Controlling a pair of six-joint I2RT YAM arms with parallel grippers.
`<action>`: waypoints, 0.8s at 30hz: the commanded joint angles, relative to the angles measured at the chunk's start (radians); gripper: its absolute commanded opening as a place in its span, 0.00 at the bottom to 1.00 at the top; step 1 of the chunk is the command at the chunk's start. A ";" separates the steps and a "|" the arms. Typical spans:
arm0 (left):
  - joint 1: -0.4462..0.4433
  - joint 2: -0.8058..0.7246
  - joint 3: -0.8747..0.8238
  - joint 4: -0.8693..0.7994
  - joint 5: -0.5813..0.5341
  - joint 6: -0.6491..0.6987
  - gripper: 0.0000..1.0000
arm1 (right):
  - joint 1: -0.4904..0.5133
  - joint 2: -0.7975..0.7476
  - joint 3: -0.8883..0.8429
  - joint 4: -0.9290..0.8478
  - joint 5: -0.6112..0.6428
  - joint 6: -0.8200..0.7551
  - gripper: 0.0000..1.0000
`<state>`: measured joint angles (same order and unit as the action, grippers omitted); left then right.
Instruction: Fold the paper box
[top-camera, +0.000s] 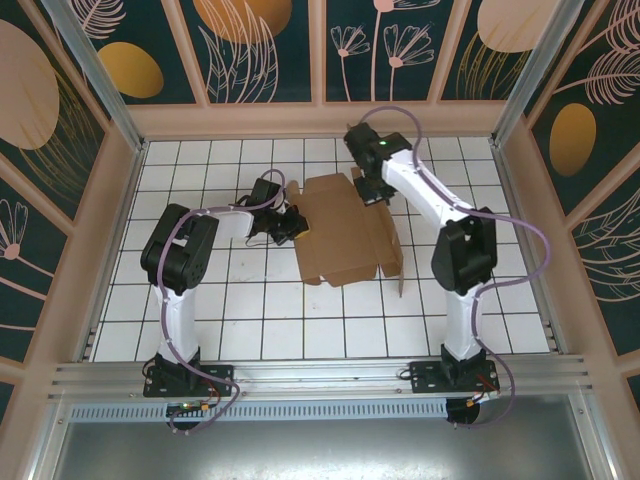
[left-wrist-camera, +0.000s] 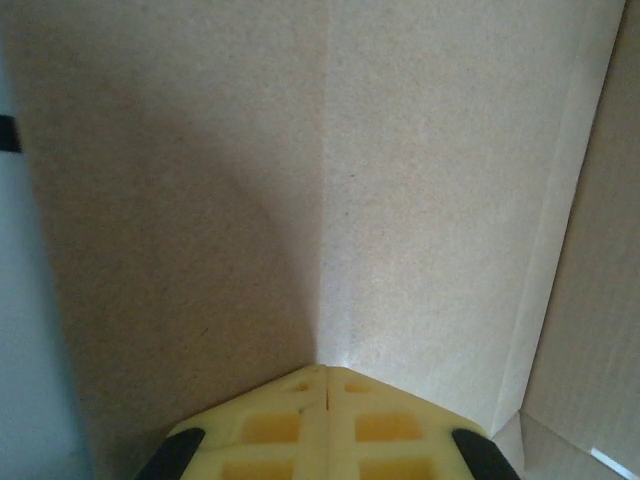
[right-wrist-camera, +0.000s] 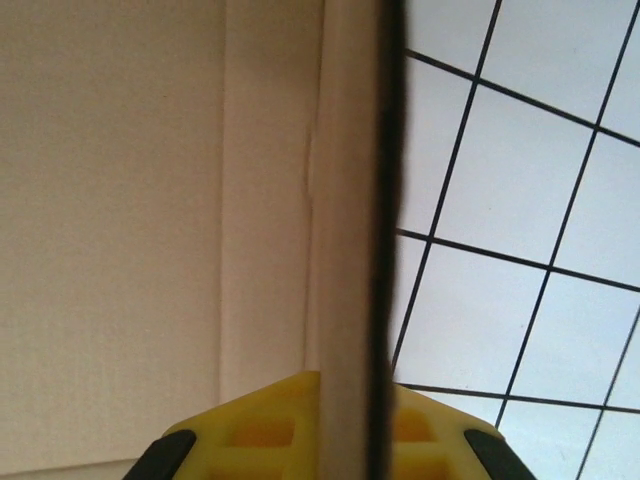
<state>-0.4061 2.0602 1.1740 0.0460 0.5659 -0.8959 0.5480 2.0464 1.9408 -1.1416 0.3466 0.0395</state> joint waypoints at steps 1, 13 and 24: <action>-0.008 0.031 -0.019 0.012 0.011 -0.016 0.04 | 0.108 0.132 0.106 -0.110 0.084 0.079 0.12; -0.007 0.025 -0.021 0.007 0.013 -0.016 0.04 | 0.209 0.284 0.248 -0.142 0.140 0.140 0.17; 0.025 -0.011 -0.022 -0.063 -0.075 0.005 0.02 | 0.010 -0.028 0.073 0.092 -0.128 0.087 0.24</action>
<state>-0.4030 2.0632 1.1683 0.0566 0.5663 -0.9112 0.6380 2.1559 2.0968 -1.1557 0.3660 0.1375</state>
